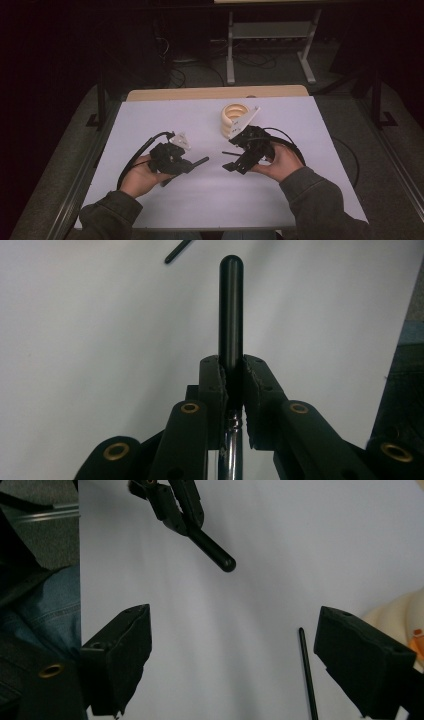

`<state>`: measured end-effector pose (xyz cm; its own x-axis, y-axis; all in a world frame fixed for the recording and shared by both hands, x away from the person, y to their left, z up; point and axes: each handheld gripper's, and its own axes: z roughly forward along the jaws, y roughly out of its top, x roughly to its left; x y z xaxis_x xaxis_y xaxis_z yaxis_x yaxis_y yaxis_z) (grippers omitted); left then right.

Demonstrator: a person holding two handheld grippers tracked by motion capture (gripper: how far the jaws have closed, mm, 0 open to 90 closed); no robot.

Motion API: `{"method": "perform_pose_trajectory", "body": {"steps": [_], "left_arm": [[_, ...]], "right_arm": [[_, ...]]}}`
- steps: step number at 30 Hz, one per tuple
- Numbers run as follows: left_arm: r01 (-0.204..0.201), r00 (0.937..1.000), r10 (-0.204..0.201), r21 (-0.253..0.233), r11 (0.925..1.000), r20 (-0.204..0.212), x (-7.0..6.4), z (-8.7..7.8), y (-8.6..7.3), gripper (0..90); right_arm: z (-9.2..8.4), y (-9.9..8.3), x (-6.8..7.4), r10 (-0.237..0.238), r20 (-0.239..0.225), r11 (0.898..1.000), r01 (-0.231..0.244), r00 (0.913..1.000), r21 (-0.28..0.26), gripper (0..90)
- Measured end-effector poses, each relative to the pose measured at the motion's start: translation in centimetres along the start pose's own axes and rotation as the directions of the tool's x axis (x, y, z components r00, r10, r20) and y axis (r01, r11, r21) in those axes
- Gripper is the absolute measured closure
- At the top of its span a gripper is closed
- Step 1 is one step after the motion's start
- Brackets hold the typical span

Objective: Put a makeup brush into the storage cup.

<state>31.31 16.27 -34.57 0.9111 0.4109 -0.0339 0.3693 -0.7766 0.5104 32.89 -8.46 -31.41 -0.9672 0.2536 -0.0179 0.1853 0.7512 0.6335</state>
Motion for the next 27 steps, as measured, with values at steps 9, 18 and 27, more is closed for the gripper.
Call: {"method": "perform_pose_trajectory", "body": {"steps": [9,18,27], "left_arm": [[-0.109,0.9913,0.112,-0.035,0.9934,0.069,-2.6,1.2,1.1,79.7],[-0.224,0.9685,0.224,-0.008,0.9745,0.109,-4.6,2.7,2.5,79.7],[-0.300,0.9448,0.295,0.015,0.9539,0.143,-5.8,3.6,3.5,79.7]], "right_arm": [[1.4,-0.8,1.2,-0.070,-0.046,0.998,0.070,0.9965,0.003,28.6],[2.8,-3.0,2.3,-0.114,-0.110,0.992,0.118,0.9874,0.033,50.8],[3.4,-4.9,2.8,-0.123,-0.179,0.991,0.129,0.9761,0.022,67.2]]}}
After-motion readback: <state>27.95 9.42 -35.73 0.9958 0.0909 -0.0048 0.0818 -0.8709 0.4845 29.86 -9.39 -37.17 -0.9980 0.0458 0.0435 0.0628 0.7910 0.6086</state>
